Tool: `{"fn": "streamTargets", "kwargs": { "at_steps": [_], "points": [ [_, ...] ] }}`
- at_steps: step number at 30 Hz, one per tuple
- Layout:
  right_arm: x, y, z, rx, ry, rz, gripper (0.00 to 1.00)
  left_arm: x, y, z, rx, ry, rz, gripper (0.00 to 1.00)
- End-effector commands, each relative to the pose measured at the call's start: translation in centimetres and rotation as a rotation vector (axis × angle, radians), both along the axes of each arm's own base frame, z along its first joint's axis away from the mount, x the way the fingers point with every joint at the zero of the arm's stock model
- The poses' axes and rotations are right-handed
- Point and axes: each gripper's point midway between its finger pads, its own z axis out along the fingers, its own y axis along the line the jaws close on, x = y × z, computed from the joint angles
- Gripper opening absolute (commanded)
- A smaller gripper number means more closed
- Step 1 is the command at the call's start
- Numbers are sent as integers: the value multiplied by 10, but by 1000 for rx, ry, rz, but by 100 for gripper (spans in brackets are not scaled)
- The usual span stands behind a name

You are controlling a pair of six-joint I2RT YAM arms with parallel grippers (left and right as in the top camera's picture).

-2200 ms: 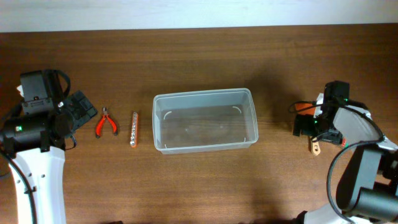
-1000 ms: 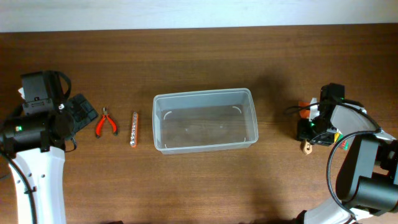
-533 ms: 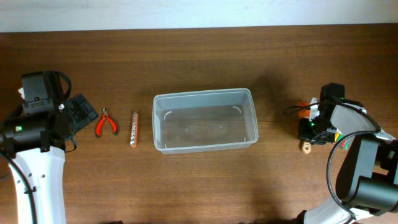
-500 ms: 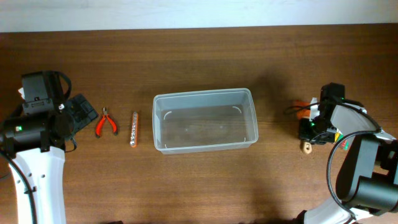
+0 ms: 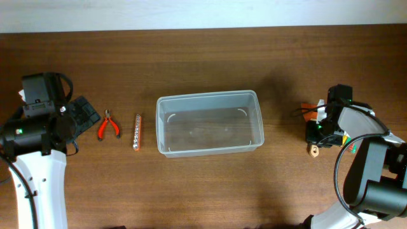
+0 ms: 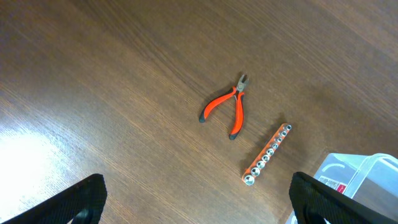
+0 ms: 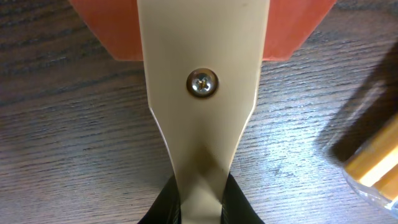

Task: Pack container
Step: 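Lower the right gripper onto the scraper's wooden handle and grasp, then carry the scraper into the container with the right gripper and release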

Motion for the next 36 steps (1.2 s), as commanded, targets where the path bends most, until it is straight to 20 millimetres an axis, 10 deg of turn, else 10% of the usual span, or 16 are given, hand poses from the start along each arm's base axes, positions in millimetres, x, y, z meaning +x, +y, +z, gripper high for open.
{"fn": "streamTargets", "kwargs": {
  "at_steps": [1,10,18,28,36],
  "points": [
    [-11,3,-19,7,58,-25,4,-2,1,-4,-9,12,11,96],
    [9,13,-4,73,-9,-19,4,-2,0,-5,-10,16,11,96],
    [57,30,97,34,-208,209,4,-3,0,-5,-10,18,12,96],
    [67,161,209,144,-429,770,4,-2,0,-5,-10,17,11,96],
    [26,253,207,164,-390,1243,4,-3,0,-5,-11,20,11,96]
  ]
}}
